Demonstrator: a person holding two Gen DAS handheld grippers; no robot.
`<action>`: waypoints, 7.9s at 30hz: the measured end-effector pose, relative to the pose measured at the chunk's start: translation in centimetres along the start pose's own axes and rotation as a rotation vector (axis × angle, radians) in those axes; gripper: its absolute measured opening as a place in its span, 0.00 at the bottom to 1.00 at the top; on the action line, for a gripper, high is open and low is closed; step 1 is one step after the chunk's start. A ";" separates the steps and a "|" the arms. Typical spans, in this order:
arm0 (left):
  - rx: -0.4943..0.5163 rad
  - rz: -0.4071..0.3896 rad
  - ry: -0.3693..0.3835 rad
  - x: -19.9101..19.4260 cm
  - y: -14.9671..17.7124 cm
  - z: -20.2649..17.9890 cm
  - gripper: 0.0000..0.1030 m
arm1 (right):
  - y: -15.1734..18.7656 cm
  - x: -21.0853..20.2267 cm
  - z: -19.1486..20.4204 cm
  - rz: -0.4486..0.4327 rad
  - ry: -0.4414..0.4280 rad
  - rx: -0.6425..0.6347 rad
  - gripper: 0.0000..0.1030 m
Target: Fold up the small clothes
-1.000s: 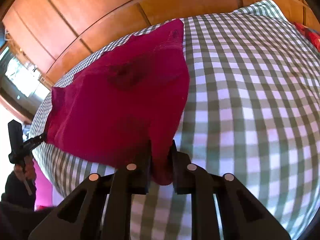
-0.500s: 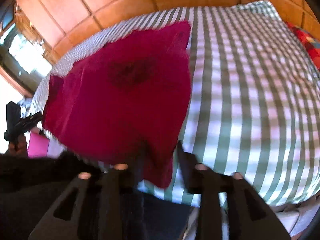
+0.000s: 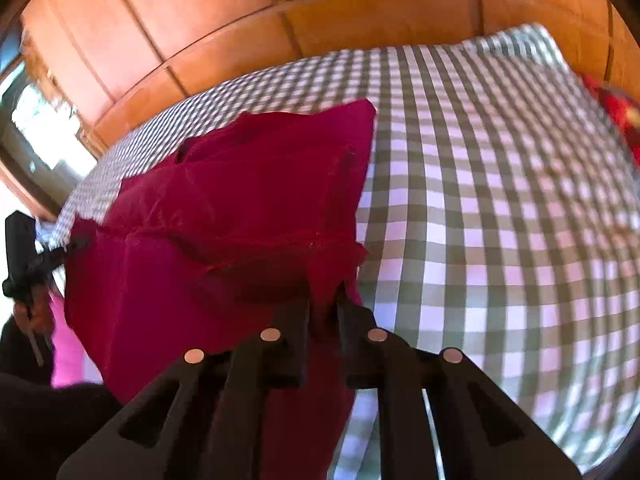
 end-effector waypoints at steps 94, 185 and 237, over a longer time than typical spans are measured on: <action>0.276 0.039 -0.096 -3.6 2.9 -0.5 0.11 | 2.0 0.0 -0.6 0.032 0.041 0.078 0.05; 0.147 0.057 -0.571 3.9 -1.8 0.3 0.19 | -11.0 14.2 11.8 -0.017 0.280 -0.278 0.00; -0.165 0.002 -0.175 -4.3 1.8 5.4 0.43 | -7.2 7.7 4.7 -0.186 0.287 -0.027 0.71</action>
Point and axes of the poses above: each gripper's, at about its wrist camera, not at the fingertips, and x roughly the way its jaws point, z to its left, y to its underside, the point moved 3 cm from there along x, roughly the way its jaws point, and after that the axes turned 8 degrees about x, right-handed, at the moved point
